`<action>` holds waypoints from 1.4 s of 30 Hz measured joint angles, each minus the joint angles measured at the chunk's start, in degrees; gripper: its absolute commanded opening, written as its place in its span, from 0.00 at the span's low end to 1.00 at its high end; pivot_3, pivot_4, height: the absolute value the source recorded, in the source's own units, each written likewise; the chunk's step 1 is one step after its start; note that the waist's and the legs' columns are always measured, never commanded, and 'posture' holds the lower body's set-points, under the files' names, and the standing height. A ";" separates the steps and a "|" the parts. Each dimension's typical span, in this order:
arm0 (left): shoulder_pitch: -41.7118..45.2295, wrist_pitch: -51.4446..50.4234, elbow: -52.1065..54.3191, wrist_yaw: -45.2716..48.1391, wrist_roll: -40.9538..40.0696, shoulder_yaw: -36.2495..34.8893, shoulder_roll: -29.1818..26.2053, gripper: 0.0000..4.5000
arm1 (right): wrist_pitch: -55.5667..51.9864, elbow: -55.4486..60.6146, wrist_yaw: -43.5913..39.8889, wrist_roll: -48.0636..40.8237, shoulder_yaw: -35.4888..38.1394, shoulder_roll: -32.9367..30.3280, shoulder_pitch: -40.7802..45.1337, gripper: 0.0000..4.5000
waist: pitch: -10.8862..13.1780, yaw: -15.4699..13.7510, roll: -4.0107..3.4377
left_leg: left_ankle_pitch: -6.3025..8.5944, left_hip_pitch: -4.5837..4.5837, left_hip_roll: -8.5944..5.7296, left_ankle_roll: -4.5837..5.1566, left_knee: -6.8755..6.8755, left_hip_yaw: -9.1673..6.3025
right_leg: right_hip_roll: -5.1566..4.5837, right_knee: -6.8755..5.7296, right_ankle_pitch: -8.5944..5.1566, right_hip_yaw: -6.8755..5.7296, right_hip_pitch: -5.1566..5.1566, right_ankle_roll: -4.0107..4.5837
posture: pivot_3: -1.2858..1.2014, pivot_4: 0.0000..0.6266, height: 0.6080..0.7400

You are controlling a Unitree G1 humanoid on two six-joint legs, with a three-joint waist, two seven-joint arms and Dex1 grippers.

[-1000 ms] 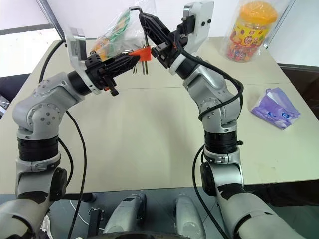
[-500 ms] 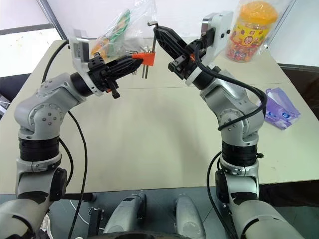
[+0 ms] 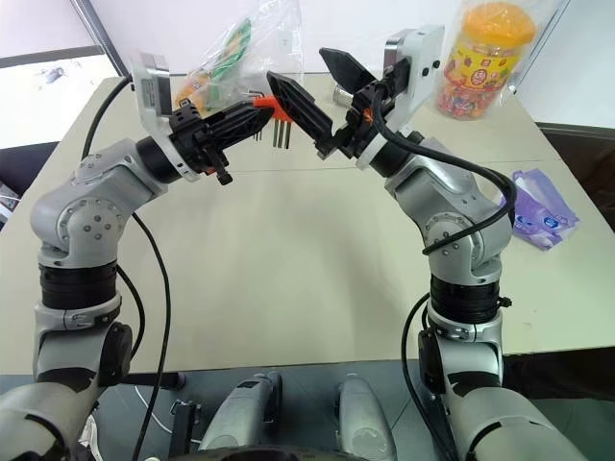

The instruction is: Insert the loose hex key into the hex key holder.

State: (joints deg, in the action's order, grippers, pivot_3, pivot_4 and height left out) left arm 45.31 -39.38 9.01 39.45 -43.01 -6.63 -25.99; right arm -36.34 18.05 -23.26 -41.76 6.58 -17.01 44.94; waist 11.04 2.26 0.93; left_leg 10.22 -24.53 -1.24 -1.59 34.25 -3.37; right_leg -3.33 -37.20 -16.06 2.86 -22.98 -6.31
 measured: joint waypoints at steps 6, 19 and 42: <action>-1.33 -0.13 0.05 -1.16 -0.28 -0.46 1.20 0.00 | 0.00 -0.16 -0.31 0.22 0.71 -3.16 -0.57 0.99 | 0.00 -0.09 0.00 | 0.00 0.00 0.00 0.00 0.00 0.01 | -0.01 0.01 0.00 0.00 0.01 0.00 | 0.52 0.24 1.00; -9.34 -0.98 -14.93 -2.08 3.67 6.55 14.41 0.00 | -1.22 4.44 3.00 0.66 3.33 -7.16 -6.41 0.99 | 0.00 -1.37 0.01 | 0.00 -0.01 -0.02 0.01 0.02 0.01 | -0.02 0.04 0.00 0.00 0.03 0.00 | 0.52 0.24 1.00; -11.96 -0.15 -28.47 -3.00 9.78 5.26 19.02 0.84 | -4.63 10.83 8.09 -0.59 3.35 -8.44 -10.19 1.00 | -0.03 -1.38 0.00 | 0.00 0.05 -0.01 0.00 0.03 -0.01 | -0.03 0.04 0.00 -0.01 0.10 0.01 | 0.52 0.24 1.00</action>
State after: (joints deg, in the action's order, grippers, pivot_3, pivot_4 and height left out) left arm 33.35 -39.53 -19.47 36.45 -33.24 -1.38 -6.97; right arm -40.96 28.88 -15.18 -42.35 9.93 -25.45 34.75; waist 11.01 0.88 0.94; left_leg 10.21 -24.48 -1.24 -1.59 34.29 -3.38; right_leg -3.36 -37.17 -16.06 2.85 -22.88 -6.30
